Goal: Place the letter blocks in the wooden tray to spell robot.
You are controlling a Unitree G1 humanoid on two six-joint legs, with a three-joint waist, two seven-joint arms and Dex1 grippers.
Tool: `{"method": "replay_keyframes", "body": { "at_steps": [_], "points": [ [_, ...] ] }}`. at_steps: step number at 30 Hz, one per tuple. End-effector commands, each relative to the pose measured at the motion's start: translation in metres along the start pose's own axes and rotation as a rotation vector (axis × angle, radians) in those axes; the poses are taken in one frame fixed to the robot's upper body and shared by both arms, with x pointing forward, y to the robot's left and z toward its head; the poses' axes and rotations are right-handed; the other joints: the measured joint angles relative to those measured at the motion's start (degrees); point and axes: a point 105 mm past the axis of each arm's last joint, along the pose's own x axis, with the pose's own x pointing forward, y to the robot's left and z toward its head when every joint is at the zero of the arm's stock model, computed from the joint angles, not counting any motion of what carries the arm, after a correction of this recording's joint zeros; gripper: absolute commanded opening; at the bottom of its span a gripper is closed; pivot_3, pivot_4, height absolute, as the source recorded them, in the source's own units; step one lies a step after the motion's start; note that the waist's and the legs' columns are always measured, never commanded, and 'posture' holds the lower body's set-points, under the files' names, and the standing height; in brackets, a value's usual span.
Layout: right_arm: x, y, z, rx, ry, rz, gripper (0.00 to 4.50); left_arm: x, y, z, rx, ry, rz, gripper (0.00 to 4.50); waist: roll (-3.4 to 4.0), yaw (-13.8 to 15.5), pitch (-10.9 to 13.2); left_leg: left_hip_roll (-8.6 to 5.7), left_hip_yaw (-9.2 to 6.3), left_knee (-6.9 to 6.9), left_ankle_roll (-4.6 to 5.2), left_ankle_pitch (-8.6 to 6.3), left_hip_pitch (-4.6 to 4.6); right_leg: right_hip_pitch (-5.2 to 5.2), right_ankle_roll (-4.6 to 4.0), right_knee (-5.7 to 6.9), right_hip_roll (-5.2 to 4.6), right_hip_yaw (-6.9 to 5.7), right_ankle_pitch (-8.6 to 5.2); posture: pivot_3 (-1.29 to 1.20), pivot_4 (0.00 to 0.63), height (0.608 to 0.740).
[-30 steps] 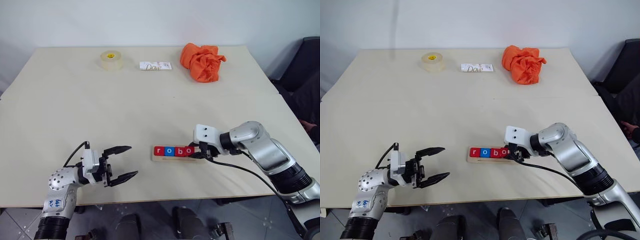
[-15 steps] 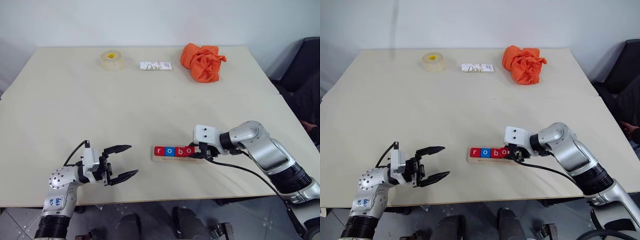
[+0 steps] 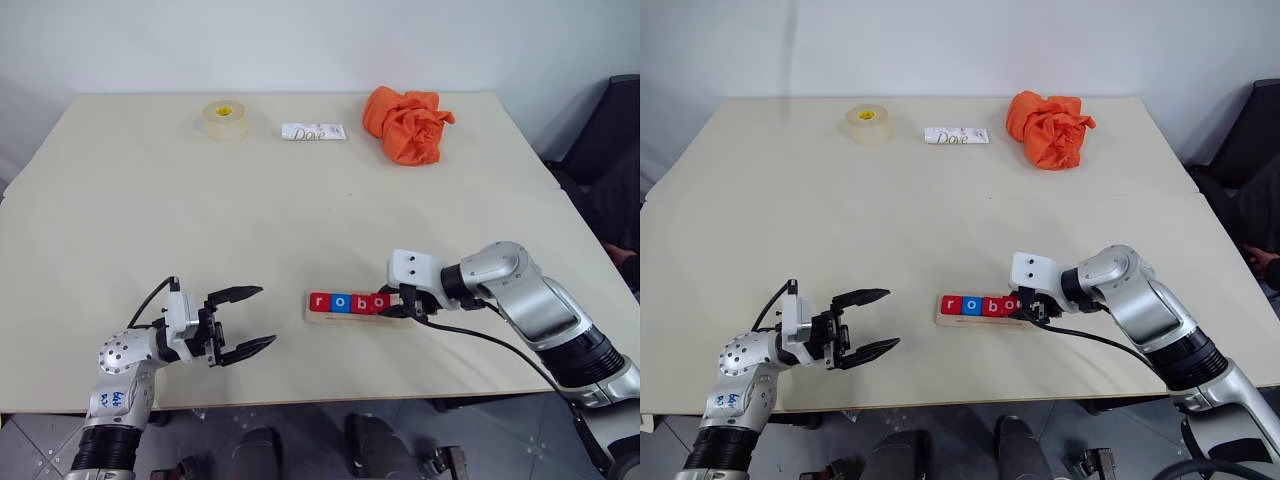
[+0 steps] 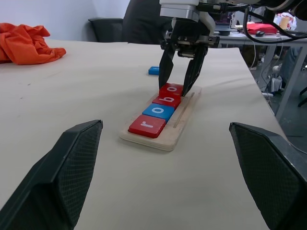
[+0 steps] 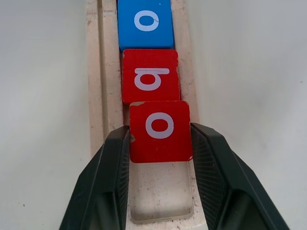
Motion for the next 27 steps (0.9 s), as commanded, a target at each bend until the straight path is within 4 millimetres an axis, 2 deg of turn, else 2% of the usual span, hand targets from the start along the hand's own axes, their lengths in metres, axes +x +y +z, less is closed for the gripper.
{"method": "replay_keyframes", "body": {
  "at_steps": [1, 6, 7, 16, 21, 24, 27],
  "points": [
    [0.006, 0.012, -0.005, 0.019, 0.008, 0.063, 2.78, 0.001, 0.001, 0.005, 0.036, -0.004, -0.009, 4.5, 0.0, 0.05, 0.0, 0.0, 0.0, -0.01, 0.0, 0.0, 0.0, 0.0, 0.0, 0.0, 0.0, 0.0, 0.0, 0.0, 0.15, 0.74],
    [-0.001, 0.007, 0.004, 0.011, -0.022, 0.03, 4.43, 0.001, 0.003, 0.005, 0.037, -0.005, -0.009, 4.5, 0.0, 0.05, 0.0, 0.0, 0.0, -0.03, 0.0, -0.02, -0.03, -0.01, 0.01, -0.04, -0.01, -0.01, 0.0, 0.0, 0.15, 0.74],
    [-0.003, 0.006, 0.006, 0.012, -0.029, 0.023, 4.48, 0.001, 0.003, 0.005, 0.037, -0.005, -0.009, 4.5, 0.0, 0.04, 0.0, 0.0, 0.0, -0.04, 0.0, -0.02, -0.03, -0.02, 0.01, -0.04, 0.0, -0.01, 0.01, 0.0, 0.15, 0.74],
    [-0.021, -0.003, 0.012, 0.025, -0.075, -0.045, 4.48, 0.004, 0.004, 0.004, 0.035, -0.009, -0.014, 4.5, 0.01, 0.04, 0.01, -0.01, 0.0, -0.03, 0.0, -0.02, -0.07, -0.06, 0.01, -0.04, -0.01, -0.01, 0.01, 0.0, 0.15, 0.74],
    [-0.028, -0.003, 0.021, 0.031, -0.131, -0.05, 4.48, 0.006, 0.005, 0.003, 0.034, -0.012, -0.017, 4.5, 0.01, -0.01, 0.01, 0.0, 0.01, -0.04, 0.0, -0.03, -0.07, -0.06, 0.02, -0.05, 0.01, -0.01, 0.01, 0.0, 0.15, 0.74],
    [-0.03, -0.001, 0.02, 0.063, -0.144, -0.052, 4.48, 0.006, 0.005, 0.003, 0.034, -0.014, -0.018, 4.5, 0.01, 0.05, 0.01, 0.0, 0.0, -0.05, 0.0, -0.03, -0.08, -0.05, 0.04, -0.05, 0.02, -0.01, 0.02, 0.0, 0.15, 0.74],
    [-0.03, -0.007, 0.016, 0.095, -0.143, -0.098, 3.93, 0.007, 0.005, 0.003, 0.033, -0.015, -0.016, 4.5, 0.01, 0.02, 0.01, 0.0, 0.01, -0.04, 0.01, -0.03, -0.08, -0.05, 0.03, -0.06, 0.01, 0.0, 0.01, 0.0, 0.15, 0.74]
  ]
}}
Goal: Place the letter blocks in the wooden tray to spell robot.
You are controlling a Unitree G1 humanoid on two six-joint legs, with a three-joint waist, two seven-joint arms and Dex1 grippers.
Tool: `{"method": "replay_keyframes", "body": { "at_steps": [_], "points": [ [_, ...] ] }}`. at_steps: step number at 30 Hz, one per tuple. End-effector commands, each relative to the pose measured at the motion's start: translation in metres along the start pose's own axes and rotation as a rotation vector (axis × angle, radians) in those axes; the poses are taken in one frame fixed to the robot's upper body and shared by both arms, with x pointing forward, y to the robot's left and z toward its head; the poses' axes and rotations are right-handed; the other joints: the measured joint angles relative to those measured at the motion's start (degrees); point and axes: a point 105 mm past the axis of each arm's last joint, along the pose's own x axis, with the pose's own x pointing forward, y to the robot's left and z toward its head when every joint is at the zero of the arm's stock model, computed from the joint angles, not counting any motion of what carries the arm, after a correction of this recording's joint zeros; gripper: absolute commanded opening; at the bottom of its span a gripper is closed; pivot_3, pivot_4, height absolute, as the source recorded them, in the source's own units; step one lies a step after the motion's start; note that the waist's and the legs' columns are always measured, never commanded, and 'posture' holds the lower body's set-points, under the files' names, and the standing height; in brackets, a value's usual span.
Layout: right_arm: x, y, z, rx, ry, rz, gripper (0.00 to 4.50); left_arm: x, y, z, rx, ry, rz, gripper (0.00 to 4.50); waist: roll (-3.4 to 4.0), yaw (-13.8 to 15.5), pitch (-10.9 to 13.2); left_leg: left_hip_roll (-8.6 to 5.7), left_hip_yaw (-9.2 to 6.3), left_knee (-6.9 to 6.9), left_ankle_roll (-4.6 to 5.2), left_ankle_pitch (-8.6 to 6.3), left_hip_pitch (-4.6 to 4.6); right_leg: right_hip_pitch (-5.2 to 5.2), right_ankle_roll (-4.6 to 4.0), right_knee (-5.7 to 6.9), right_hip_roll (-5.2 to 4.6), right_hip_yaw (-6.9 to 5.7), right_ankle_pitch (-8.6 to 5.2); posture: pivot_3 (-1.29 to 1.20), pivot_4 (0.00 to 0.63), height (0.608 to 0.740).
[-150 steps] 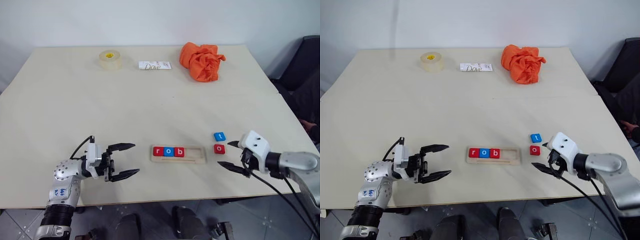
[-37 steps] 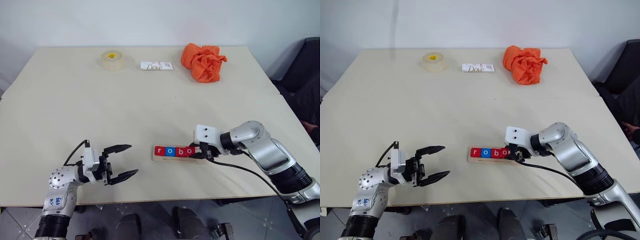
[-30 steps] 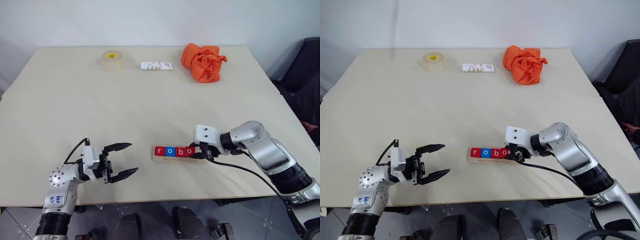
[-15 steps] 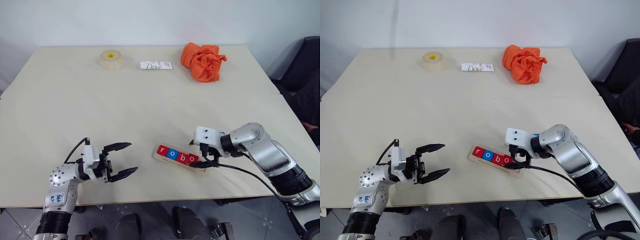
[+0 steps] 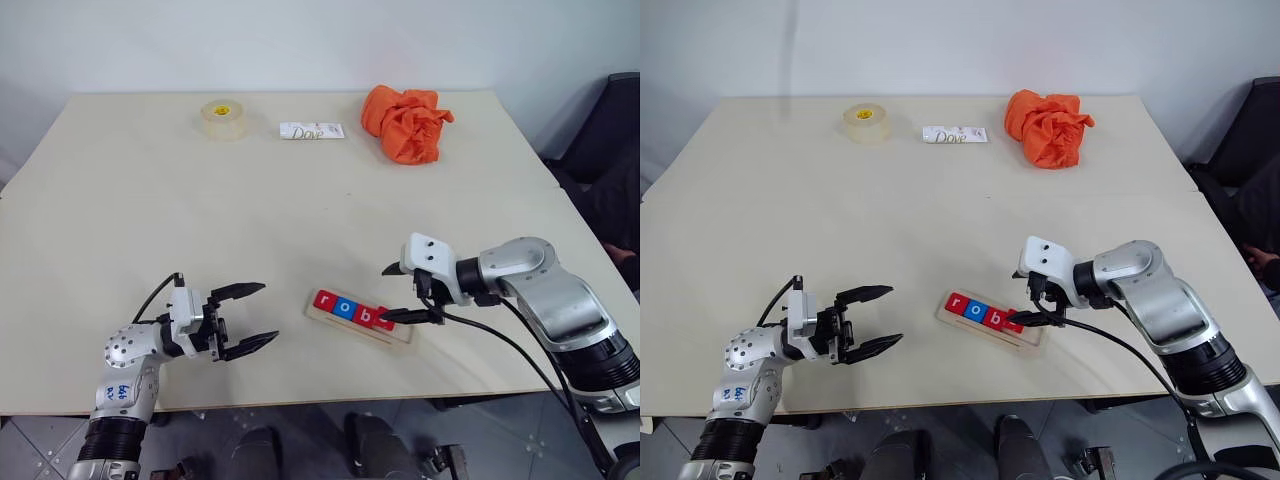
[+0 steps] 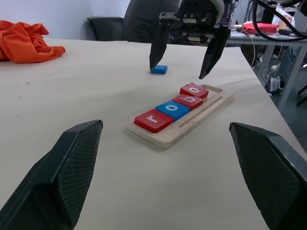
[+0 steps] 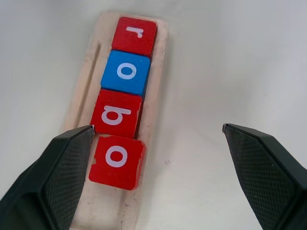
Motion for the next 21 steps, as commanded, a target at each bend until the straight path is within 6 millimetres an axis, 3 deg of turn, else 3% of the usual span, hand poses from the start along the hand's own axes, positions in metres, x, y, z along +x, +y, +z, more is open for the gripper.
{"method": "replay_keyframes", "body": {
  "at_steps": [1, 11, 21],
  "points": [
    [-0.009, -0.008, 0.004, -0.003, -0.016, -0.069, 3.61, 0.002, 0.0, 0.005, 0.029, -0.014, -0.006, 4.5, 0.0, -0.03, 0.0, 0.0, 0.0, 0.0, 0.0, 0.0, 0.0, 0.0, 0.0, 0.0, 0.0, 0.01, 0.0, 0.0, 0.15, 0.74],
    [0.0, -0.011, -0.011, 0.007, 0.026, -0.101, 0.03, 0.002, -0.003, 0.004, 0.024, -0.014, -0.002, 4.5, 0.0, -0.03, 0.0, 0.0, 0.0, 0.0, 0.0, 0.0, 0.0, 0.0, 0.0, -0.01, 0.01, 0.01, 0.0, 0.0, 0.15, 0.74],
    [0.007, 0.004, -0.021, -0.008, 0.044, -0.033, 0.03, 0.001, -0.006, 0.004, 0.02, -0.013, 0.005, 4.5, 0.0, -0.01, 0.0, 0.0, 0.01, 0.0, 0.01, -0.01, 0.0, 0.0, 0.0, -0.01, 0.01, 0.01, 0.0, 0.0, 0.15, 0.74]
  ]
}}
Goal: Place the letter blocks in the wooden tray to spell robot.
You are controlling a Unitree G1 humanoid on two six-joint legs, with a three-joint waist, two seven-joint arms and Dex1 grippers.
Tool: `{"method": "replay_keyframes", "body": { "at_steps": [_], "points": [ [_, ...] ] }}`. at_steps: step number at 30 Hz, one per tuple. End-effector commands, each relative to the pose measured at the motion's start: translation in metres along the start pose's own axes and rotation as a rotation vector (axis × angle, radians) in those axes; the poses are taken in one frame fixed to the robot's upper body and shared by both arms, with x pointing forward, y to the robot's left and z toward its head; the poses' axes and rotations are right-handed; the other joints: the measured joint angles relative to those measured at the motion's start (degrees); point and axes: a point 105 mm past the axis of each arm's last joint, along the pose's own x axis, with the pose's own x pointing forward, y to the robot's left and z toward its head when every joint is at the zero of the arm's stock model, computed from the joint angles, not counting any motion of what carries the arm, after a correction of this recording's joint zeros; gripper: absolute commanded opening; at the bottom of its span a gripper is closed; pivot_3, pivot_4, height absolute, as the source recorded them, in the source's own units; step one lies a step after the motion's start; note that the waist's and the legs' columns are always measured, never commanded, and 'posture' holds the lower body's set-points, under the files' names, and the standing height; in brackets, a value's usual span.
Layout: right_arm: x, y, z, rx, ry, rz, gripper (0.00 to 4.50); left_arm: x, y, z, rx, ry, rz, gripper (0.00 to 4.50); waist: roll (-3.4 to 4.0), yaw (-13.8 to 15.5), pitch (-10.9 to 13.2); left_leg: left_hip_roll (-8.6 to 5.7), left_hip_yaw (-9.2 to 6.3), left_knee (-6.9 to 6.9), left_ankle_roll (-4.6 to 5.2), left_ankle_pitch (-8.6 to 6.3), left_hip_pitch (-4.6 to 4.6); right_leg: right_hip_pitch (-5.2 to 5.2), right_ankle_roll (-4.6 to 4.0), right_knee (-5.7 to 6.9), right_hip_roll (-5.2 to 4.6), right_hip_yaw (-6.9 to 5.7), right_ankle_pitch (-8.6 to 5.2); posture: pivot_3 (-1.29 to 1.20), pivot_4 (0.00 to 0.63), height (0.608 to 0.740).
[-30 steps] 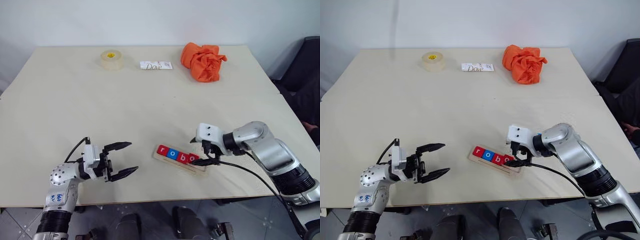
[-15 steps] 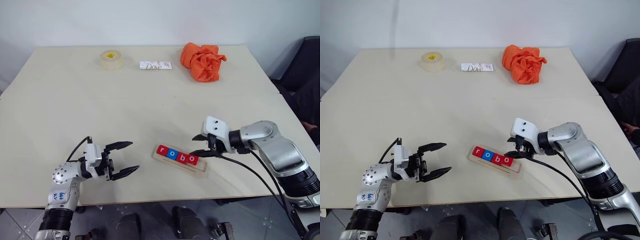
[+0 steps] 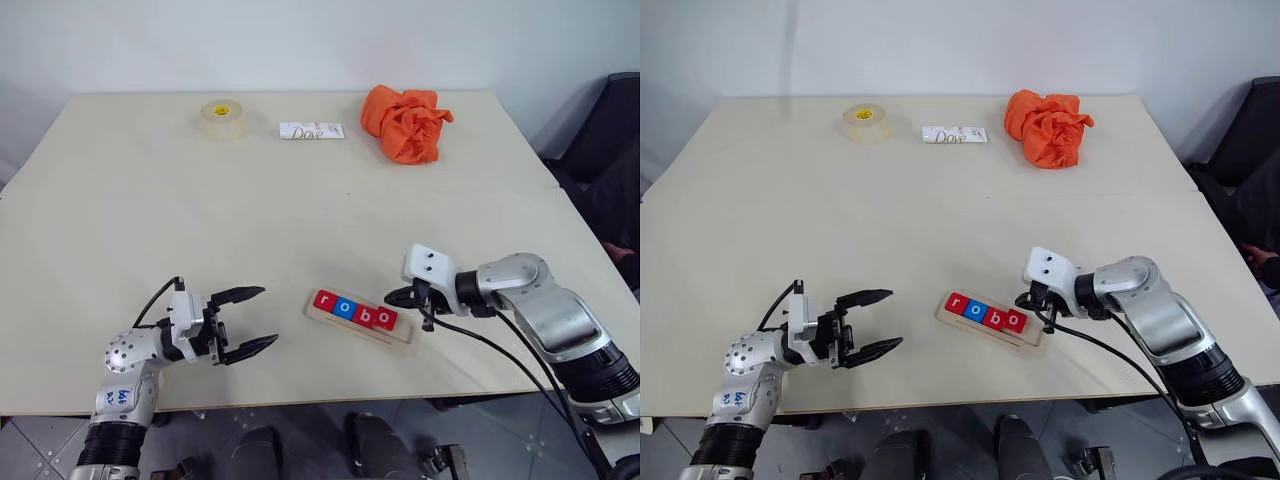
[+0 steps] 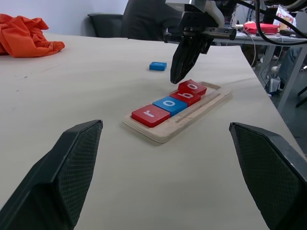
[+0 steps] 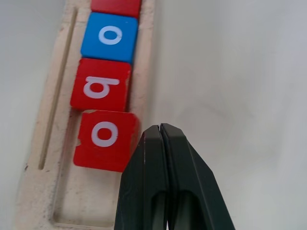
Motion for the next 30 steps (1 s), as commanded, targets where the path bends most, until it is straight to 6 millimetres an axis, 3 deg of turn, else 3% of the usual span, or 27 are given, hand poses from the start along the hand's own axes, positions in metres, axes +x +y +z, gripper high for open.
{"method": "replay_keyframes", "body": {
  "at_steps": [1, 16, 20, 23, 30],
  "points": [
    [-0.003, 0.003, 0.002, -0.036, 0.001, 0.009, 0.03, 0.003, -0.001, 0.007, 0.036, -0.019, -0.007, 4.5, 0.0, 0.02, 0.0, 0.0, 0.0, 0.0, 0.0, 0.0, 0.0, 0.0, 0.0, 0.0, 0.0, 0.0, 0.0, 0.0, 0.15, 0.74],
    [-0.001, 0.007, -0.001, -0.081, 0.005, 0.037, 0.03, 0.005, -0.001, 0.007, 0.04, -0.019, -0.009, 4.5, 0.0, 0.01, 0.0, 0.0, 0.0, 0.02, 0.0, 0.0, 0.0, 0.01, 0.0, 0.0, 0.03, 0.0, 0.0, 0.0, 0.15, 0.74],
    [-0.003, 0.002, 0.005, -0.129, -0.012, 0.015, 0.03, 0.005, -0.001, 0.007, 0.041, -0.019, -0.01, 4.5, 0.0, 0.02, 0.0, 0.0, 0.0, 0.02, 0.0, 0.0, 0.0, 0.0, 0.01, 0.0, 0.04, 0.0, 0.0, 0.0, 0.15, 0.74],
    [-0.003, -0.01, 0.023, -0.149, -0.084, -0.031, 0.03, 0.005, -0.001, 0.007, 0.042, -0.019, -0.009, 4.5, 0.0, -0.11, 0.0, 0.0, 0.01, 0.02, 0.0, 0.0, 0.01, 0.0, 0.01, 0.01, 0.04, 0.01, 0.0, 0.0, 0.15, 0.74],
    [0.018, -0.021, 0.035, -0.164, -0.103, -0.03, 0.03, 0.005, -0.002, 0.007, 0.045, -0.022, -0.008, 4.5, 0.0, 0.03, 0.0, 0.04, -0.01, 0.01, 0.0, 0.0, 0.01, 0.0, 0.04, 0.04, 0.07, -0.02, 0.02, 0.0, 0.15, 0.74]
  ]
}}
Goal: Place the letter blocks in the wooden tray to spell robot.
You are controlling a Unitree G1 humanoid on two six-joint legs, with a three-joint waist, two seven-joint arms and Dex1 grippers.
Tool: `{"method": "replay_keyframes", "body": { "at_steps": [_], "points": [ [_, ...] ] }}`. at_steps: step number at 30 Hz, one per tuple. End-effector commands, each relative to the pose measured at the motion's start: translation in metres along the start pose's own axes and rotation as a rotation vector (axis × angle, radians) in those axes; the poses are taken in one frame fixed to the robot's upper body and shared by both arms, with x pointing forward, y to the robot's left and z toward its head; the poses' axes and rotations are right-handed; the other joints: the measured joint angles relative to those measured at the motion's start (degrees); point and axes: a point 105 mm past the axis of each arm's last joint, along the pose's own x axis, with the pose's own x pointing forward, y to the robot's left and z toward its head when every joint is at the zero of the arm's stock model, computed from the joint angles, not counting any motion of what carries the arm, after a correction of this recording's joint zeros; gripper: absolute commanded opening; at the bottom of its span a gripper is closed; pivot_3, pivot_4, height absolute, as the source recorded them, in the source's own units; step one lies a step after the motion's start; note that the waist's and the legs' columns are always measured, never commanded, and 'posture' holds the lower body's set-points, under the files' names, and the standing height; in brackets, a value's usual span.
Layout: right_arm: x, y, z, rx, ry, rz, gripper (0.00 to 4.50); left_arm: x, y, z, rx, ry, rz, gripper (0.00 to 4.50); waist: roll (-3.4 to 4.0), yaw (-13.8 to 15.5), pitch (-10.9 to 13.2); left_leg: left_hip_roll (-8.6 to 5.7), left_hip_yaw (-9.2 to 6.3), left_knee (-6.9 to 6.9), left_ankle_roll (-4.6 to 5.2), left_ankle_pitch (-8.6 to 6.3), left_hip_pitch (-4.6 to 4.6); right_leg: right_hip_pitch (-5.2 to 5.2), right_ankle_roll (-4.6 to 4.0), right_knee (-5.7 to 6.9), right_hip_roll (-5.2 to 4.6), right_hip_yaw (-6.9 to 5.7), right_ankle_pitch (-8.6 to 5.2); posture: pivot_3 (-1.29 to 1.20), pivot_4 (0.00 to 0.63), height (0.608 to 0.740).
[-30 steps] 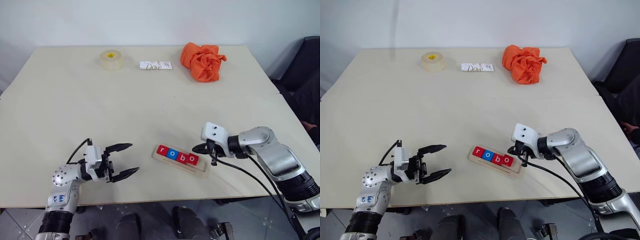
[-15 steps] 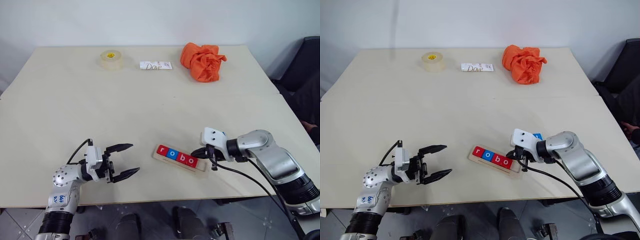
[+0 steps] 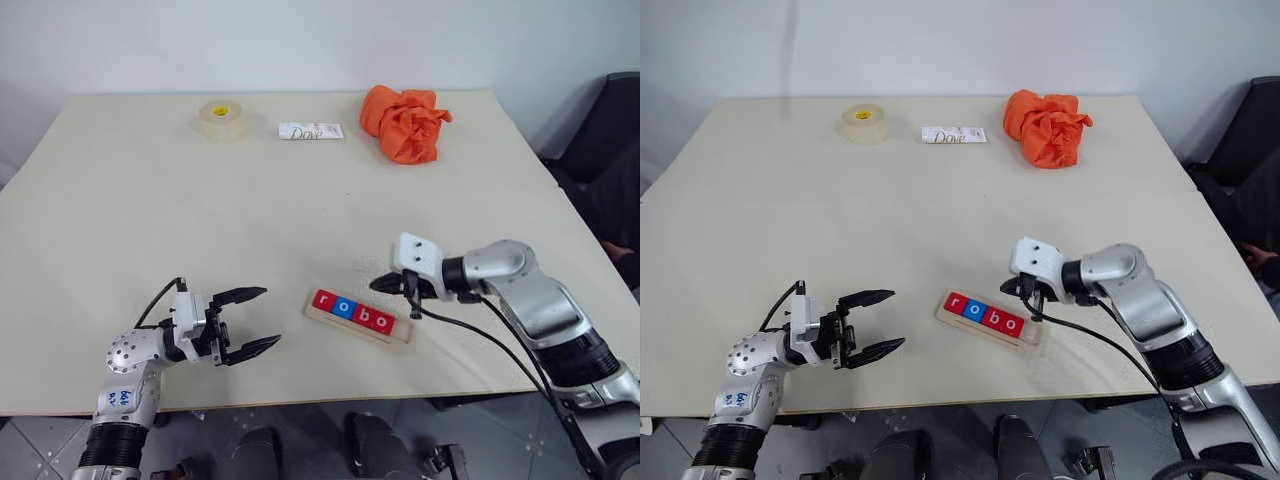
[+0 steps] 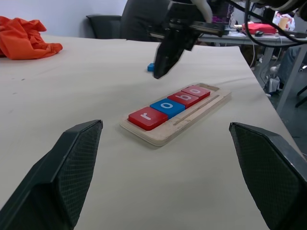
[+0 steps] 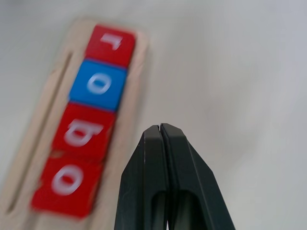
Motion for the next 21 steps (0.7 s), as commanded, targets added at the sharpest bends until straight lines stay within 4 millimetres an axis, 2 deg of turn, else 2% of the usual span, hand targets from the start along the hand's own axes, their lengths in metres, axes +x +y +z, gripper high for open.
{"method": "replay_keyframes", "body": {
  "at_steps": [1, 9, 14, 21],
  "points": [
    [0.014, -0.004, 0.005, -0.035, -0.015, 0.002, 0.03, 0.003, -0.002, 0.007, 0.041, -0.018, -0.006, 4.5, 0.0, 0.0, 0.0, -0.01, 0.01, 0.0, 0.0, 0.0, 0.0, 0.0, 0.0, -0.01, -0.01, 0.0, 0.0, 0.0, 0.15, 0.74],
    [0.047, -0.003, 0.011, -0.064, -0.041, 0.041, 0.03, -0.003, -0.005, 0.009, 0.044, -0.008, 0.015, 4.5, 0.01, -0.16, 0.01, 0.0, 0.05, -0.01, 0.0, 0.0, -0.01, -0.04, 0.12, 0.04, -0.02, 0.01, 0.07, 0.0, 0.15, 0.74],
    [0.053, 0.007, 0.019, -0.085, -0.078, 0.097, 0.03, -0.007, -0.005, 0.01, 0.045, 0.001, 0.029, 4.5, 0.01, -0.13, 0.01, 0.01, 0.04, -0.01, -0.01, 0.0, 0.0, -0.04, 0.12, 0.07, -0.02, 0.0, 0.06, 0.0, 0.15, 0.74],
    [0.051, 0.024, 0.028, -0.101, -0.126, 0.184, 0.03, -0.008, -0.005, 0.01, 0.043, 0.002, 0.038, 4.5, 0.01, -0.1, 0.01, 0.0, 0.04, -0.01, -0.01, -0.01, -0.01, -0.04, 0.12, 0.07, -0.06, -0.02, 0.06, 0.0, 0.15, 0.74]
  ]
}}
